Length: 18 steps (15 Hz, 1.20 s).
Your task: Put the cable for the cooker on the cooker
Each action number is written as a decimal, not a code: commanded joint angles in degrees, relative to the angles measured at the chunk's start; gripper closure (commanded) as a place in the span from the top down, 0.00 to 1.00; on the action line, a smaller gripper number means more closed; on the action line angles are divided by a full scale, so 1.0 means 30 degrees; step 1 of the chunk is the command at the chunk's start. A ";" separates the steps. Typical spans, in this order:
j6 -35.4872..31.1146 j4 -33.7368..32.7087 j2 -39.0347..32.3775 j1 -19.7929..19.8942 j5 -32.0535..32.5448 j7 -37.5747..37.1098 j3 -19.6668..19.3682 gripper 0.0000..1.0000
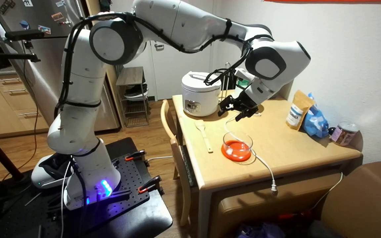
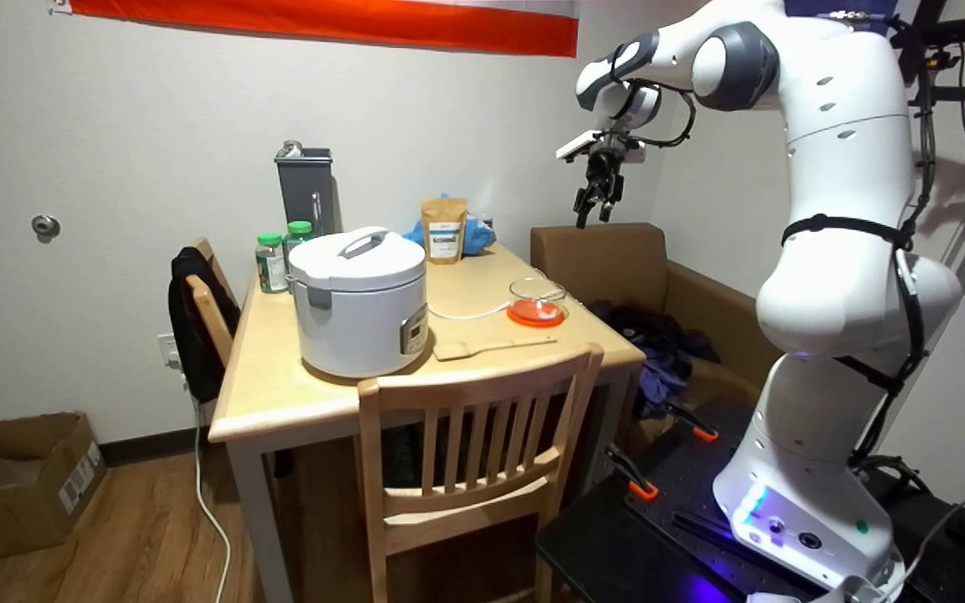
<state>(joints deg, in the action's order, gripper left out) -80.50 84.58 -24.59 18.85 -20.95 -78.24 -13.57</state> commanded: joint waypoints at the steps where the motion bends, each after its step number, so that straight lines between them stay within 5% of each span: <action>1: 0.0146 -0.0034 -0.0092 -0.0192 -0.0088 0.0167 -0.0223 1.00; 10: -0.2429 -0.1015 -0.1907 0.0175 -0.2341 0.0004 0.0004 1.00; 18: -0.9768 -0.2588 -0.5164 0.0385 -0.3551 -0.0437 0.0354 1.00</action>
<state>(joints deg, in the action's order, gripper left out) -106.04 80.65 -36.66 19.50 -31.40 -78.03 -13.03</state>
